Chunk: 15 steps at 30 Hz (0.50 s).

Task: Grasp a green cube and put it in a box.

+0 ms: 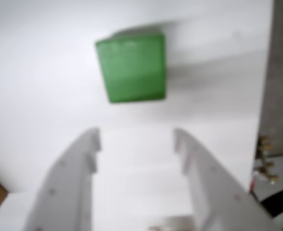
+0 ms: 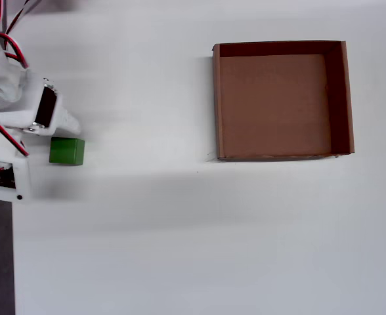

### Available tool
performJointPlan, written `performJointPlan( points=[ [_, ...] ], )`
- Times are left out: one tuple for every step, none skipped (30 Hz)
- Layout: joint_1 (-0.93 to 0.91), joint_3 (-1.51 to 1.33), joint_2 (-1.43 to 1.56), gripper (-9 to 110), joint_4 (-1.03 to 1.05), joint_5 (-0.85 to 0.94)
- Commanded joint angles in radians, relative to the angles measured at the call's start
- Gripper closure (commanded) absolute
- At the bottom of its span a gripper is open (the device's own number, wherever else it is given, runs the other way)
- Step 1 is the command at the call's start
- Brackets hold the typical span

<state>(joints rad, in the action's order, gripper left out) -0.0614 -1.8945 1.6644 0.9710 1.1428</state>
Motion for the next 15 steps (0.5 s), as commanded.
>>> performJointPlan(
  points=[
    [-0.012,0.072,0.006,80,0.012,0.032],
    [-0.017,0.080,0.005,80,0.017,0.037],
    [-0.021,0.089,0.005,80,0.021,0.038],
    [-0.023,0.098,0.003,80,0.025,0.038],
    [-0.026,0.106,0.002,80,0.025,0.038],
    [-0.028,0.110,-0.002,80,0.025,0.038],
    [-0.028,0.112,-0.006,80,0.020,0.038],
    [-0.029,0.112,-0.012,80,0.014,0.038],
    [-0.031,0.112,-0.018,81,0.006,0.040],
    [-0.032,0.112,-0.028,81,-0.002,0.040],
    [-0.034,0.117,-0.037,80,-0.009,0.040],
    [-0.035,0.124,-0.049,80,-0.009,0.040],
    [-0.037,0.135,-0.060,80,-0.006,0.040],
    [-0.037,0.147,-0.072,80,0.000,0.040],
    [-0.037,0.158,-0.081,80,0.006,0.040]
  ],
)
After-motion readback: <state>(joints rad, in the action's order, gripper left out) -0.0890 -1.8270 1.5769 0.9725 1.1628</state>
